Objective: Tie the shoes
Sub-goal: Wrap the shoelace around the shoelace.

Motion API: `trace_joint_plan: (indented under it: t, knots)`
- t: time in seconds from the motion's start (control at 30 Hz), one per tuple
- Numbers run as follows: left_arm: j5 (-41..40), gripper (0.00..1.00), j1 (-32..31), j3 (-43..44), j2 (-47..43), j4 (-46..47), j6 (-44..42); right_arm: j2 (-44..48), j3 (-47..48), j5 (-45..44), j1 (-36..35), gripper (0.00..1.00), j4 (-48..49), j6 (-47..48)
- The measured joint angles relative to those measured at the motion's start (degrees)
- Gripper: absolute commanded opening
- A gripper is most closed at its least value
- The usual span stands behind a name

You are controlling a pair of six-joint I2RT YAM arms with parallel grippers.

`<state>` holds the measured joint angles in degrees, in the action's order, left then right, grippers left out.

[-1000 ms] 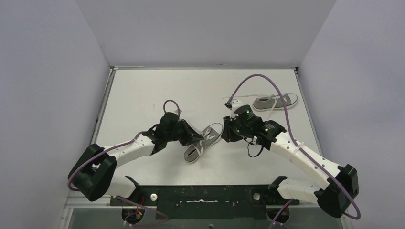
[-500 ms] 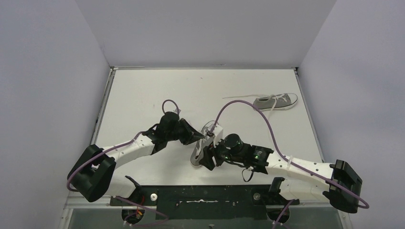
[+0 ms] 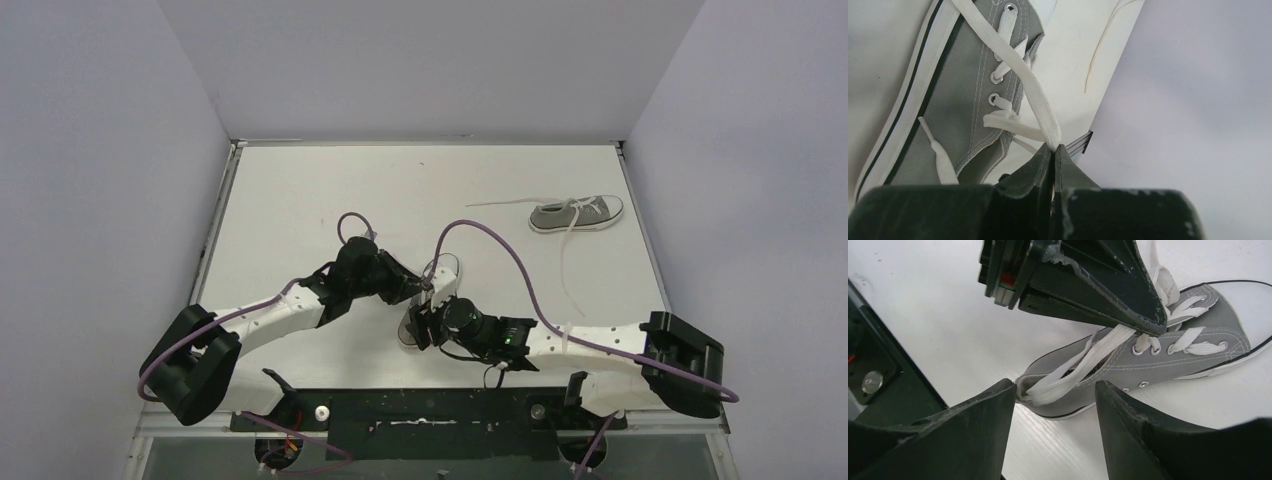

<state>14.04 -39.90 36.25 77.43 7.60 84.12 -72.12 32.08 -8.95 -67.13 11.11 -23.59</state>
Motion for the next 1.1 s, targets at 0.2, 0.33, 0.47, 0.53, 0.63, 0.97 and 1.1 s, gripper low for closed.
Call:
trace_joint_plan:
  t: [0.2, 0.33, 0.47, 0.53, 0.63, 0.97, 1.1]
  knots:
    - [-0.3, 0.00, -0.2, -0.5, 0.0, 0.7, 1.3, -4.1, -1.8, -8.1, -1.6, 0.07, 6.0, 0.7]
    - [-0.3, 0.00, -0.3, -1.1, -0.1, 1.5, 1.7, -2.9, -0.1, -11.7, -1.5, 0.00, 1.4, 0.2]
    - [0.3, 0.00, -0.3, -2.1, -0.4, 2.3, 2.0, 7.3, 2.9, -13.1, -1.3, 0.00, -13.8, -1.9]
    - [1.8, 0.00, -1.1, -2.3, -0.7, 3.0, 2.1, 11.6, 6.0, -13.2, 0.1, 0.00, -22.3, -2.9]
    - [2.9, 0.00, -1.5, -2.3, -1.4, 5.4, 2.0, 12.9, 8.4, -11.9, 3.5, 0.00, -28.4, -1.9]
    - [2.6, 0.00, -1.2, -2.1, -0.9, 5.7, 0.2, 4.9, 12.6, 2.7, 18.3, 0.06, -30.4, 7.1]
    - [2.4, 0.00, -0.9, -2.1, 1.1, 5.6, -0.3, 2.9, 14.7, 7.1, 20.7, 0.10, -32.4, 11.0]
